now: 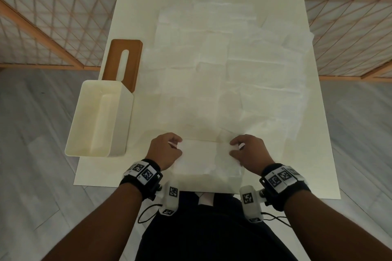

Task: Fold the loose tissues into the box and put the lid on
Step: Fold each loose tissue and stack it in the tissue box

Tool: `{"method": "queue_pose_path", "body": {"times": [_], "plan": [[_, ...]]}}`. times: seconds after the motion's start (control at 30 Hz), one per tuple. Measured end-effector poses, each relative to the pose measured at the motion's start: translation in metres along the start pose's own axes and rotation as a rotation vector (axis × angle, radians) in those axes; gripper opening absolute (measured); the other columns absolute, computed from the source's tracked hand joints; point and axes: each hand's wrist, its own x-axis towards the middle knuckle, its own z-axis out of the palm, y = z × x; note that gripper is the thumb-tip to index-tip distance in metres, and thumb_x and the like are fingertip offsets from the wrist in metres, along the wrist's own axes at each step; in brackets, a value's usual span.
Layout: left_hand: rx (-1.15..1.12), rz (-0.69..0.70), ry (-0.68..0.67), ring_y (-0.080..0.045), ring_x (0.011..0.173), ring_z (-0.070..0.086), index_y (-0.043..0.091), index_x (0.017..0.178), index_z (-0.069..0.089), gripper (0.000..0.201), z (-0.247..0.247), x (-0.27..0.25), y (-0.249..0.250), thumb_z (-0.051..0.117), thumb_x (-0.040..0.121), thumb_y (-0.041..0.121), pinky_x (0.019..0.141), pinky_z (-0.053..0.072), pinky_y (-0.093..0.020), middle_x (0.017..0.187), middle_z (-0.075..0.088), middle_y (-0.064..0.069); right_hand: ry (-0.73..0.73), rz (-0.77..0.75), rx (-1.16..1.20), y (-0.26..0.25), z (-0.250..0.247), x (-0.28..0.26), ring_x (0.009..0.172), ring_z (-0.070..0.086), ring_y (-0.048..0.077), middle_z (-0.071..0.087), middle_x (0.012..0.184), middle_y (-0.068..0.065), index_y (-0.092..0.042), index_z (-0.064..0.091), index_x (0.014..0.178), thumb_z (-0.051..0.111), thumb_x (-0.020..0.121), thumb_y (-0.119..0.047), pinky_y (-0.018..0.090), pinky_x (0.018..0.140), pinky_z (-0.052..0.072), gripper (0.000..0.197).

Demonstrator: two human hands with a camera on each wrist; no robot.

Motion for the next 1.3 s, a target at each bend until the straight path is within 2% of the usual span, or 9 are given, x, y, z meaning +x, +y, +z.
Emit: {"method": "queue_pose_path", "body": {"times": [0.1,0.23,0.5,0.6,0.67,0.77,0.97,1.13,1.3], "plan": [[-0.003,0.0,0.011,-0.01,0.083,0.064,0.022,0.101,0.071,0.03,0.002,0.0,-0.002,0.074,0.075,0.006,0.077,0.052,-0.022,0.096,0.066,0.004,-0.018,0.013,-0.025,0.001,0.001,-0.002,0.076,0.064,0.018,0.065,0.109,-0.002,-0.02,0.071,0.103,0.08,0.078,-0.015,0.029,0.073,0.055,0.027],[-0.075,-0.003,0.018,-0.015,0.075,0.066,0.019,0.103,0.071,0.032,0.0,-0.002,0.001,0.068,0.077,0.001,0.069,0.059,-0.029,0.097,0.066,0.003,-0.079,0.072,0.192,-0.001,-0.003,-0.009,0.053,0.068,0.017,0.059,0.111,-0.001,-0.014,0.067,0.107,0.074,0.082,-0.001,0.028,0.046,0.054,0.029],[-0.082,0.001,0.006,-0.015,0.068,0.063,0.018,0.107,0.07,0.035,0.006,0.002,-0.005,0.066,0.08,-0.003,0.055,0.051,-0.016,0.099,0.065,-0.003,-0.082,0.08,0.153,0.004,-0.001,-0.005,0.057,0.069,0.015,0.058,0.115,-0.001,-0.017,0.066,0.113,0.074,0.079,0.0,0.026,0.046,0.053,0.039],[-0.049,0.019,0.018,-0.016,0.07,0.063,0.019,0.103,0.07,0.032,0.009,0.005,-0.007,0.068,0.078,-0.001,0.068,0.056,-0.026,0.096,0.066,-0.003,-0.038,0.032,0.009,0.007,0.003,-0.001,0.09,0.067,0.017,0.061,0.12,-0.001,-0.021,0.069,0.113,0.076,0.076,-0.006,0.022,0.071,0.054,0.041],[0.021,0.049,0.018,-0.015,0.077,0.062,0.019,0.099,0.068,0.03,0.011,0.005,-0.007,0.068,0.076,-0.001,0.076,0.053,-0.027,0.094,0.065,-0.001,-0.035,-0.011,-0.101,0.008,0.006,-0.001,0.102,0.061,0.018,0.059,0.115,-0.004,-0.022,0.07,0.114,0.077,0.075,-0.01,0.023,0.086,0.047,0.041],[0.064,0.049,0.05,-0.014,0.081,0.058,0.021,0.09,0.064,0.026,0.007,0.011,-0.004,0.068,0.072,0.002,0.071,0.043,-0.019,0.091,0.062,0.001,-0.02,-0.032,-0.166,0.006,0.008,-0.003,0.094,0.06,0.02,0.05,0.105,-0.007,-0.024,0.07,0.11,0.079,0.075,-0.015,0.033,0.087,0.051,0.038],[0.06,-0.118,0.358,-0.031,0.107,0.055,0.009,0.112,0.056,0.04,-0.028,0.067,0.02,0.074,0.078,0.021,0.094,0.048,-0.04,0.117,0.055,-0.012,0.081,-0.078,-0.131,-0.013,-0.005,-0.003,0.071,0.048,0.003,0.049,0.082,-0.01,-0.025,0.068,0.093,0.079,0.077,-0.023,0.015,0.064,0.036,0.019],[-0.037,-0.28,0.335,-0.035,0.115,0.057,0.003,0.127,0.045,0.057,-0.037,0.098,0.046,0.077,0.082,0.017,0.086,0.048,-0.035,0.127,0.055,-0.017,0.08,-0.089,-0.008,-0.033,-0.012,0.0,0.061,0.05,0.005,0.057,0.068,-0.004,-0.021,0.067,0.084,0.078,0.08,-0.02,0.01,0.057,0.04,0.011],[-0.237,-0.314,0.197,-0.031,0.077,0.061,0.001,0.083,0.065,0.01,-0.051,0.098,0.058,0.062,0.081,0.011,0.066,0.051,-0.035,0.074,0.06,-0.008,0.077,0.035,0.297,-0.045,-0.022,0.014,0.075,0.063,0.012,0.069,0.083,-0.001,-0.019,0.073,0.089,0.08,0.08,-0.027,0.02,0.065,0.048,0.014]]}}
